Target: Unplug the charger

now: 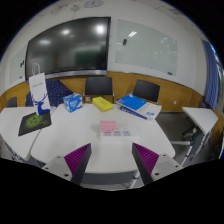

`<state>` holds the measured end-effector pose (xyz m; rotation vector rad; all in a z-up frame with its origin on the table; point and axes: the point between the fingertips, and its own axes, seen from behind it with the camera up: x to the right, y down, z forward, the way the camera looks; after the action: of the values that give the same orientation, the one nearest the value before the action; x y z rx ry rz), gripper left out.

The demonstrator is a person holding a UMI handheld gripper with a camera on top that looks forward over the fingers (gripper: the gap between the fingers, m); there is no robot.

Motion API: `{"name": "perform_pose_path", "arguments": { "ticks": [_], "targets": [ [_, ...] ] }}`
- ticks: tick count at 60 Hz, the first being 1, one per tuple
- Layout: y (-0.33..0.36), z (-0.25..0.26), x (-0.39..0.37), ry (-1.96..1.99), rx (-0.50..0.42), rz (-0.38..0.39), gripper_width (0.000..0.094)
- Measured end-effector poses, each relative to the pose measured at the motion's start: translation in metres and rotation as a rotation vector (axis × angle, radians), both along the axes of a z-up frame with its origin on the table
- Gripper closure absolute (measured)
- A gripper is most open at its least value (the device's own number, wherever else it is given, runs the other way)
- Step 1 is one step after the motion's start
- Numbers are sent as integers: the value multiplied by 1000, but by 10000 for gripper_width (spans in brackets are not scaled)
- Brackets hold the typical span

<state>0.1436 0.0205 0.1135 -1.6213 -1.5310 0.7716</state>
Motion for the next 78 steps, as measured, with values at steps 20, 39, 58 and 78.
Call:
{"name": "perform_pose_path", "arguments": {
  "ticks": [20,39,58,78],
  "targets": [
    [-3,-18,-49,40,-4,-30,81],
    [-2,-40,-91,30,3,18,81],
    [-2,-54,-100,24,-3,32,80],
    [2,-79,-154,57,-12,15,79]
  ]
}}
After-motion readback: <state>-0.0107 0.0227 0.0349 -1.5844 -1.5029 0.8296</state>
